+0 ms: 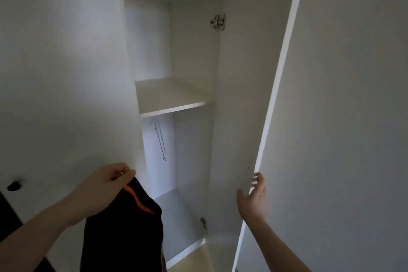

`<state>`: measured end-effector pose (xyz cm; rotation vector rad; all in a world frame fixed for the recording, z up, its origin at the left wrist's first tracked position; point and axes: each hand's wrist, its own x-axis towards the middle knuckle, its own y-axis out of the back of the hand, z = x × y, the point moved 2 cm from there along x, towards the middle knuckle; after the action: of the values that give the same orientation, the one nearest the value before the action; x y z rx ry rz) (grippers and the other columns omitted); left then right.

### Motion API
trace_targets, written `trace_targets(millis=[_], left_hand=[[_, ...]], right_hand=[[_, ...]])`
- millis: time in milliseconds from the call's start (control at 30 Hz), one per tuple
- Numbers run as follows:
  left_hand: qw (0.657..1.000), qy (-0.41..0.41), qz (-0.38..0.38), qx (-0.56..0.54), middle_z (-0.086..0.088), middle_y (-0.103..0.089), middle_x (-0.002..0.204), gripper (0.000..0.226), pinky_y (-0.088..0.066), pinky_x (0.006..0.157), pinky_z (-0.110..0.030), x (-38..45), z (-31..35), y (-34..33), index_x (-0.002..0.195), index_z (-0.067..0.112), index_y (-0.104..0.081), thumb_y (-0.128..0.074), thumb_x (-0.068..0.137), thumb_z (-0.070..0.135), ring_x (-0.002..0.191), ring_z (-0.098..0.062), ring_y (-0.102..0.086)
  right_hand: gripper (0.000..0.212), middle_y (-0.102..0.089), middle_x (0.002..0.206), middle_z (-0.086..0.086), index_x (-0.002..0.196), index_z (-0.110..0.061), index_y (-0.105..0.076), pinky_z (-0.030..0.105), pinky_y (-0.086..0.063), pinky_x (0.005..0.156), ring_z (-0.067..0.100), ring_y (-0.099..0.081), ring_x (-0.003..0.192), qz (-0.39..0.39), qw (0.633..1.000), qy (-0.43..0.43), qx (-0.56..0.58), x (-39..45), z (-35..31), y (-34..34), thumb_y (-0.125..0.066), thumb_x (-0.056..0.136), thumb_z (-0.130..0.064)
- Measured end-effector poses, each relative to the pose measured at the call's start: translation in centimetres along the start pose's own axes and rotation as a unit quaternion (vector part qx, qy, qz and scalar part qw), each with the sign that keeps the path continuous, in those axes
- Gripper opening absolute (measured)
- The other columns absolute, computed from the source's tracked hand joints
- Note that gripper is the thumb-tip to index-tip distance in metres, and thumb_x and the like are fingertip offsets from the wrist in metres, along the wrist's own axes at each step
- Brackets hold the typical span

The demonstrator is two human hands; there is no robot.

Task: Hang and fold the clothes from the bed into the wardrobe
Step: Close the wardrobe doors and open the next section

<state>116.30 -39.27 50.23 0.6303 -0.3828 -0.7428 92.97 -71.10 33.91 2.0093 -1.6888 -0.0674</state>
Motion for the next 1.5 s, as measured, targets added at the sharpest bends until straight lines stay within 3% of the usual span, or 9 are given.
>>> trace_targets(millis=[233,367,433,567,700,800,1133,1367,1500], left_hand=[[1.0,0.008,-0.017,-0.004,-0.002,-0.061,0.06,0.03,-0.042,0.066,-0.033,1.0,-0.7,-1.1,0.077,0.024,-0.066,-0.057,0.102,0.037,0.056,-0.011,-0.053],[1.0,0.019,-0.015,-0.014,-0.006,-0.065,0.065,0.029,-0.044,0.068,-0.033,2.2,-2.2,-1.2,0.08,0.024,-0.068,-0.057,0.102,0.039,0.057,-0.01,-0.056],[0.999,0.039,-0.015,-0.017,-0.006,-0.068,0.068,0.029,-0.046,0.07,-0.033,3.1,-3.1,-1.1,0.08,0.025,-0.069,-0.057,0.102,0.04,0.059,-0.01,-0.06],[0.996,0.078,-0.018,-0.035,-0.003,-0.073,0.075,0.022,-0.05,0.074,-0.033,5.0,-4.8,-1.0,0.082,0.028,-0.072,-0.062,0.101,0.035,0.067,-0.014,-0.067],[0.992,0.1,-0.037,-0.062,-0.001,-0.075,0.08,0.009,-0.051,0.072,-0.03,6.3,-5.7,-0.9,0.08,0.033,-0.071,-0.076,0.079,0.025,0.071,-0.015,-0.07],[0.984,0.144,-0.054,-0.092,-0.005,-0.073,0.078,0.025,-0.047,0.061,-0.032,6.9,-6.2,-0.6,0.082,0.035,-0.069,-0.066,0.062,0.021,0.062,-0.02,-0.062],[0.968,0.207,0.029,-0.136,-0.004,-0.071,0.084,0.04,-0.04,0.054,-0.03,8.9,-7.4,-0.4,0.092,0.037,-0.06,-0.055,0.066,0.006,0.058,-0.021,-0.051],[0.965,0.24,0.081,-0.069,-0.002,-0.072,0.086,0.04,-0.04,0.049,-0.026,8.1,-7.7,0.0,0.093,0.038,-0.058,-0.052,0.075,0.002,0.052,-0.012,-0.048],[0.965,0.236,0.11,-0.01,0.001,-0.07,0.081,0.04,-0.04,0.048,-0.024,7.2,-7.9,-0.1,0.096,0.033,-0.058,-0.051,0.08,-0.004,0.051,-0.008,-0.048]], right_hand=[[0.087,-0.044,0.144,0.012,0.154,-0.01,-0.03,0.035,-0.045,0.096,0.032,-0.055,0.121,-0.008,0.999,-0.032,0.01,0.8,0.2,0.9,-0.075,0.08,-0.001],[0.086,-0.034,0.154,0.014,0.152,-0.004,-0.035,0.039,-0.036,0.112,0.033,-0.039,0.14,0.06,0.993,0.098,-0.005,-1.3,-2.9,-1.0,-0.074,0.077,0.004],[0.075,-0.038,0.148,0.004,0.146,-0.012,-0.043,0.038,-0.039,0.112,0.022,-0.042,0.137,-0.049,0.988,0.144,0.02,-2.5,-4.9,-4.4,-0.073,0.078,0.0],[0.063,-0.039,0.143,-0.014,0.143,-0.033,-0.038,0.03,-0.051,0.104,0.008,-0.049,0.126,-0.284,0.951,0.112,0.048,-2.3,-6.7,-11.5,-0.071,0.09,-0.019],[0.064,-0.041,0.144,-0.01,0.146,-0.028,-0.039,0.029,-0.048,0.106,0.012,-0.053,0.125,-0.351,0.93,0.11,0.03,1.6,-6.5,-17.4,-0.072,0.092,-0.022],[0.066,-0.043,0.147,0.0,0.148,-0.02,-0.039,0.036,-0.048,0.108,0.018,-0.054,0.124,-0.381,0.919,0.101,-0.02,5.7,-6.5,-21.9,-0.073,0.091,-0.021],[0.077,-0.042,0.154,0.019,0.158,-0.006,-0.025,0.041,-0.036,0.117,0.034,-0.043,0.142,-0.464,0.878,0.039,-0.108,13.8,-8.3,-36.5,-0.068,0.096,-0.02],[0.062,-0.063,0.133,0.024,0.152,0.003,-0.031,0.039,-0.043,0.111,0.036,-0.06,0.126,-0.447,0.89,-0.064,-0.065,15.6,-8.6,-42.1,-0.06,0.102,-0.018],[0.038,-0.066,0.117,0.024,0.137,0.002,-0.053,0.044,-0.054,0.087,0.036,-0.067,0.095,-0.434,0.898,-0.064,-0.019,15.7,-9.2,-43.2,-0.052,0.104,-0.016]])
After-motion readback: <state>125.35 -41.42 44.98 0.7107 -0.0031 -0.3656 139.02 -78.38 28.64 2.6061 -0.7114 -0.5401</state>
